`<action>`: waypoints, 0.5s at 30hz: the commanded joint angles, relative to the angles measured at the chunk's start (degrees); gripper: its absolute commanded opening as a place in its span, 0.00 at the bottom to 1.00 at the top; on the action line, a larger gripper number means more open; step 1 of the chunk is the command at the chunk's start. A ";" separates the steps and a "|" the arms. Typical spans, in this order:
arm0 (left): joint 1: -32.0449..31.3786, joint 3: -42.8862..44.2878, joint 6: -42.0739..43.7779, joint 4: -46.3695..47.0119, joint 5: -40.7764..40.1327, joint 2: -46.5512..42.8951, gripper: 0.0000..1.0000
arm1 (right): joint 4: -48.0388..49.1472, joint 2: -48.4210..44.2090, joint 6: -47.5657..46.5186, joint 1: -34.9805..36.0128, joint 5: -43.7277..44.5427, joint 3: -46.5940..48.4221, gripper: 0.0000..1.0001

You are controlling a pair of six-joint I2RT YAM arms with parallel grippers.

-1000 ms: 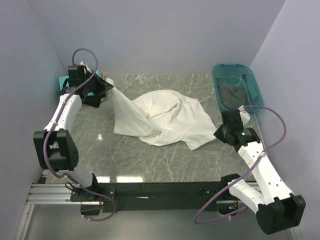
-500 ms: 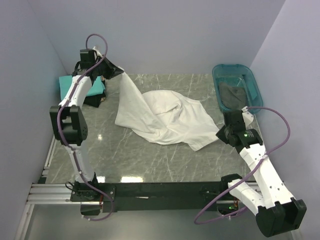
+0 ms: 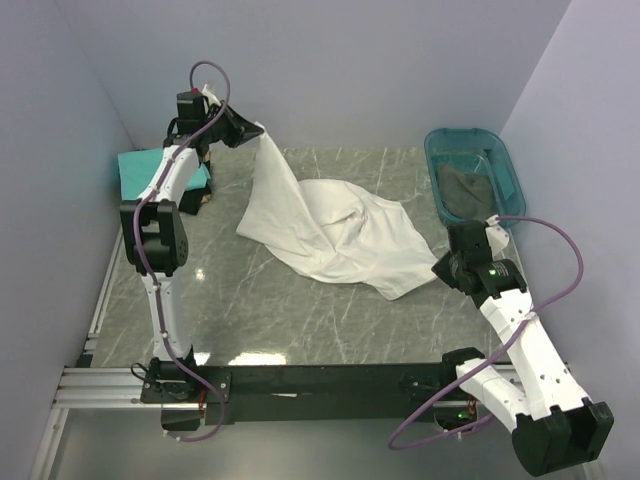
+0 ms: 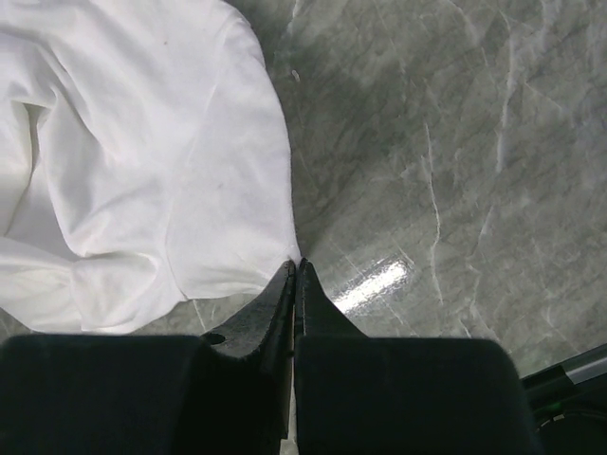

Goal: Fold and stack the t-shirts
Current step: Flatten the tshirt out

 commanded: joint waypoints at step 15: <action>-0.11 -27.96 21.11 -9.18 -6.47 -17.80 0.61 | 3.41 3.09 1.37 -0.59 -2.23 -1.62 0.00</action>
